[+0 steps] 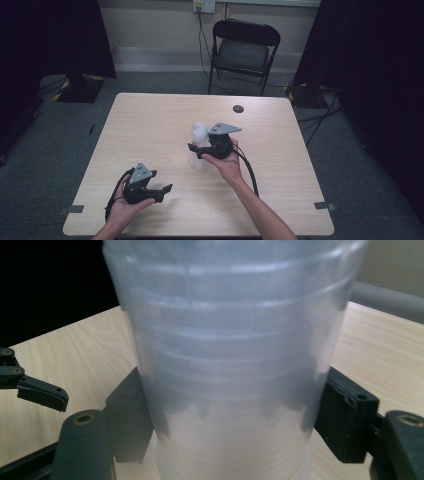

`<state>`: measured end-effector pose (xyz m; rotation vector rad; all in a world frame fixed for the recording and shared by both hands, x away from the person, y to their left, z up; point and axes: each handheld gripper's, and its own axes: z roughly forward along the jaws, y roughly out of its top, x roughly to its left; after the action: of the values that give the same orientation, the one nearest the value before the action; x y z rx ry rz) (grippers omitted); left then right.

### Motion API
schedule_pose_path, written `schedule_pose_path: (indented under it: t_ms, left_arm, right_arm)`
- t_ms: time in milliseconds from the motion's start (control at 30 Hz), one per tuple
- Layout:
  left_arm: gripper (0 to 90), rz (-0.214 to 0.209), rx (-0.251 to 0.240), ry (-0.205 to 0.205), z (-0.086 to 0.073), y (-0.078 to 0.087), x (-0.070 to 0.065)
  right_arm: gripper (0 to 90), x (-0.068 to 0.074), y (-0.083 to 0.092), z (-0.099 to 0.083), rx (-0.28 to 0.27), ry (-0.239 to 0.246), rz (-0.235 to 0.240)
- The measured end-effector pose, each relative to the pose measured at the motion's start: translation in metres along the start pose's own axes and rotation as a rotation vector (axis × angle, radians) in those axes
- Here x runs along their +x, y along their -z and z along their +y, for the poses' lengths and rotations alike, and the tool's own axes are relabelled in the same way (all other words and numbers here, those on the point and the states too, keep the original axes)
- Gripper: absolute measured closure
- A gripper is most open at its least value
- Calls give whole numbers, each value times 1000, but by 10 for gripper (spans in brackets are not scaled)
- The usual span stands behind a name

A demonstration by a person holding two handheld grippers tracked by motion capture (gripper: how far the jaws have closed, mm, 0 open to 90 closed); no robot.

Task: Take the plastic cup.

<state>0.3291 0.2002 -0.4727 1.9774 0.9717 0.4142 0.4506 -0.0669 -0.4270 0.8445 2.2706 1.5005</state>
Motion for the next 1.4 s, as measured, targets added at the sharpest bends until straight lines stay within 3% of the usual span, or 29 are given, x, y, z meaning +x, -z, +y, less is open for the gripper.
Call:
schedule_pose_path:
  t_ms: [667, 1033, 1267, 1400]
  left_arm:
    - [218, -1, 11, 2, -1, -1, 0]
    - [242, -9, 20, -12, -1, -2, -1]
    - [191, -20, 2, 18, -1, -2, 1]
    - [164, -5, 2, 29, -1, -1, 1]
  right_arm:
    - [289, 1, 3, 7, -37, 7, -15]
    - [299, 1, 7, 16, -62, -1, 1]
    - [306, 1, 10, 22, -71, -9, -4]
    - [309, 1, 12, 25, -80, -16, -6]
